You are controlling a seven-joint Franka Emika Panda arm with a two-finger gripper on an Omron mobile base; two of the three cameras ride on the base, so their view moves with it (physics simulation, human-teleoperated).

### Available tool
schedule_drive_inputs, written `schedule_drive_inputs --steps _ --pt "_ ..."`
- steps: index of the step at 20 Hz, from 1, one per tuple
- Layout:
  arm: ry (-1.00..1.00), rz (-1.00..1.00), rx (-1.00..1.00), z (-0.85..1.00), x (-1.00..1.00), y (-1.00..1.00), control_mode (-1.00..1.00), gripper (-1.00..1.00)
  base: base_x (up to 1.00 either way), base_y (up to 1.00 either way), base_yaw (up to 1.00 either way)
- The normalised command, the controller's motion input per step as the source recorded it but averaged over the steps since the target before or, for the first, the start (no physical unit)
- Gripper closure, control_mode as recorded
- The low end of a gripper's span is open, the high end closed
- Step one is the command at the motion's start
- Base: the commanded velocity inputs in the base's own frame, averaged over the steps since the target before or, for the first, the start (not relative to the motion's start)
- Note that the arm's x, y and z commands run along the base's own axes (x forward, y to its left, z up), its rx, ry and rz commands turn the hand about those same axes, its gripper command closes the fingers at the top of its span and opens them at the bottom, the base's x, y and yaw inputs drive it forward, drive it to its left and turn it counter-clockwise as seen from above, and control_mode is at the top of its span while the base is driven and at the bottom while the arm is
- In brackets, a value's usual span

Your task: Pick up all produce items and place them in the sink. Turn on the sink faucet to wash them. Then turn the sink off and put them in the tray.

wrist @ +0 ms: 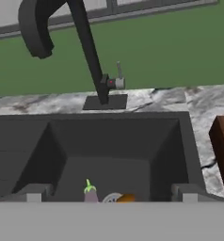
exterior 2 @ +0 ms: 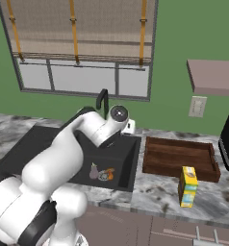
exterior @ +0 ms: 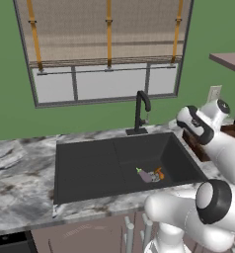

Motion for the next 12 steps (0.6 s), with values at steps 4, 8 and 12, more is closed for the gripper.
schedule_drive_inputs --steps 4,8,12 --pt "-0.23 0.11 0.0 0.0 0.15 0.0 -1.0 -1.0 0.0 0.0 0.0" --pt "-0.25 0.12 0.0 -0.02 0.17 0.01 -1.0 -1.0 0.0 0.0 0.0" --pt "-0.19 0.13 0.0 -0.08 0.29 0.03 -1.0 -1.0 0.0 0.0 0.0"
